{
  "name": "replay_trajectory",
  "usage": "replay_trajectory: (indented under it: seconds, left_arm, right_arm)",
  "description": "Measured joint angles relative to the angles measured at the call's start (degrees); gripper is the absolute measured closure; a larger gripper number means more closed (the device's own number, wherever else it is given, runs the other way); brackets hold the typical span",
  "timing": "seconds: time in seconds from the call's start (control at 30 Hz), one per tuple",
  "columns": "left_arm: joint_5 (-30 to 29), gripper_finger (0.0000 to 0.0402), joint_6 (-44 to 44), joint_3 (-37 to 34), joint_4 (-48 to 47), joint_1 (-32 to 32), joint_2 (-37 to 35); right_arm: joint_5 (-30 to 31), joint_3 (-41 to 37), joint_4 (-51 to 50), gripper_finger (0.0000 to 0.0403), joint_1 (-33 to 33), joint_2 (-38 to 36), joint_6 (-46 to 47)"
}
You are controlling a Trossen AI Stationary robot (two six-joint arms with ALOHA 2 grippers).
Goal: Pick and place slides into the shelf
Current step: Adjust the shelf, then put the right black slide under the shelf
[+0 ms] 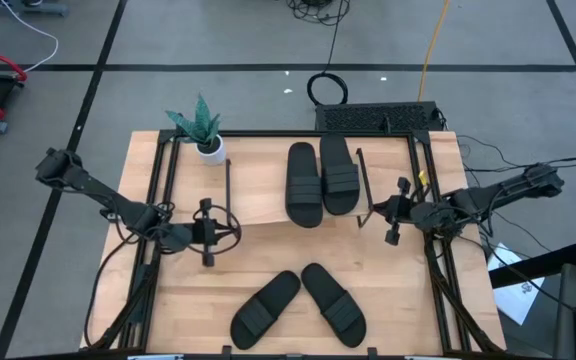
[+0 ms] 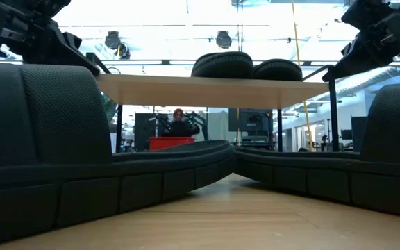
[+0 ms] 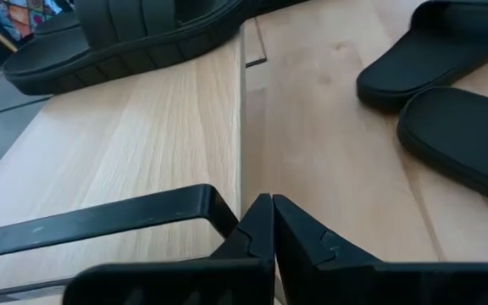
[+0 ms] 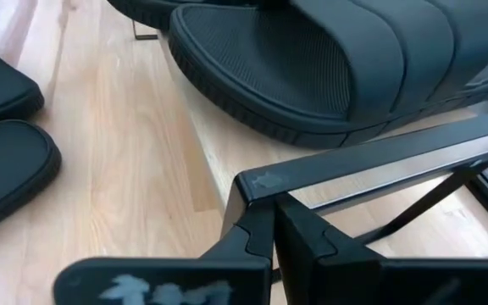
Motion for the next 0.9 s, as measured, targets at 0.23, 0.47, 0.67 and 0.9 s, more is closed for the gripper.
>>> replay_trajectory:
  seconds: [0.23, 0.47, 0.67, 0.9]
  left_arm:
    - [0.0, 0.0399, -0.6, 0.0, -1.6, 2.6, 0.0]
    - [0.0, 0.0398, -0.4, 0.0, -2.0, 4.0, 0.0]
    - [0.0, 0.0395, -0.5, 0.0, -2.7, 4.6, 0.0]
    - [1.9, 0.0395, -0.4, 0.0, -2.6, 4.6, 0.0]
  right_arm:
    - [-1.3, 0.0, 0.2, 0.0403, 0.1, 0.1, 0.9]
    - [-2.1, 0.0, 0.2, 0.0403, 0.1, 0.4, 1.0]
    - [-3.1, 0.0, 0.2, 0.0403, 0.1, 0.8, 1.0]
    - [-3.1, 0.0, -0.1, 0.0403, 0.1, 1.1, 0.9]
